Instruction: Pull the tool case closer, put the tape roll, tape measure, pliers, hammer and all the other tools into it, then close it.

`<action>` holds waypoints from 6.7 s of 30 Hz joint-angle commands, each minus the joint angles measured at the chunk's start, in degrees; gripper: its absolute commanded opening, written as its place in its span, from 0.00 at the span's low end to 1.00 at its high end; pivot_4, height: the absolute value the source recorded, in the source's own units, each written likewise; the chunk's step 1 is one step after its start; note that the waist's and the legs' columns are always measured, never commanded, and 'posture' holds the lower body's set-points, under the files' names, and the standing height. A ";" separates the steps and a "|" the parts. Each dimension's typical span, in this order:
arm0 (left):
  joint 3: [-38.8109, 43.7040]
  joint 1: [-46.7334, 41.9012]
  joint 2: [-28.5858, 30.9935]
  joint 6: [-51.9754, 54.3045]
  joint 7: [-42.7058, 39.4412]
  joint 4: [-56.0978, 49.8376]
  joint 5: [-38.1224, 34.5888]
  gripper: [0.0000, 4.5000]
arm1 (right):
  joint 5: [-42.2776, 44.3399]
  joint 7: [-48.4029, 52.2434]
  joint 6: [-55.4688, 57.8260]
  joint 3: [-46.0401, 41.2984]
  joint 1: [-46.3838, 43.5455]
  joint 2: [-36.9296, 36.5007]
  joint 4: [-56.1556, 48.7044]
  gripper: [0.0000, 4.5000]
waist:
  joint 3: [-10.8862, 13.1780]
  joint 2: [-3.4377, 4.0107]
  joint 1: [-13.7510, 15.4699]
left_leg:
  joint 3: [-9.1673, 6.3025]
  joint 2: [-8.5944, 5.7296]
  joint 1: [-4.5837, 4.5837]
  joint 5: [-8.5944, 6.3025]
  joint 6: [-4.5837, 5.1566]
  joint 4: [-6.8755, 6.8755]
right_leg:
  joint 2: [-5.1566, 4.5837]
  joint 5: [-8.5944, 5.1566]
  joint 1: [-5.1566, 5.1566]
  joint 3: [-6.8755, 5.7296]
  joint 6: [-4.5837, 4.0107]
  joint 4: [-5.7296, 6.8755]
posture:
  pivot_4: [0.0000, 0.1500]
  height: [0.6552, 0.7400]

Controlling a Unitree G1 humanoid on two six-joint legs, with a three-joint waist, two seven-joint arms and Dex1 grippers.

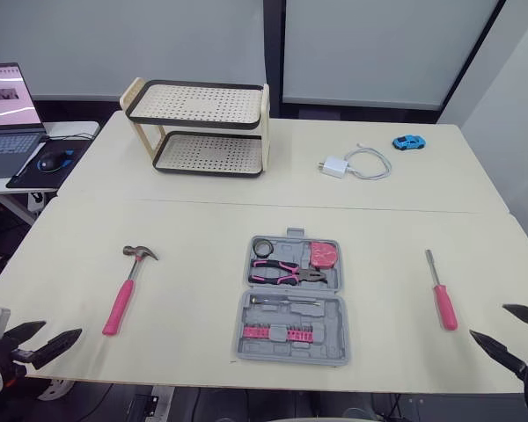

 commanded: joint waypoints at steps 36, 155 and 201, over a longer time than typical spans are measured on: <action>-15.54 -25.69 -12.68 5.02 25.91 -1.33 7.11 1.00 | 13.80 4.39 12.09 40.89 -49.81 -19.42 -8.39 0.99 | 0.39 0.13 0.43 | -0.29 -0.07 -0.22 0.00 -0.03 -0.01 | -0.01 0.34 -0.05 -0.22 0.10 -0.04 | 1.00 0.94; -82.05 -54.88 -26.47 21.72 2.13 -30.52 27.49 0.30 | 14.30 2.83 19.99 13.88 -14.31 -23.19 -26.49 1.00 | 0.36 0.25 0.76 | -0.46 -0.19 -0.66 0.00 0.01 0.92 | 0.10 0.51 0.09 -0.16 0.42 -0.01 | 1.00 0.94; -71.17 -41.80 -19.55 -4.77 -2.70 -17.70 28.08 0.00 | 15.67 -0.02 20.34 16.22 -15.87 -22.52 -27.16 1.00 | 0.30 0.37 0.83 | -0.46 -0.18 -0.65 0.00 0.02 0.90 | 0.09 0.51 0.07 -0.17 0.43 -0.03 | 1.00 0.94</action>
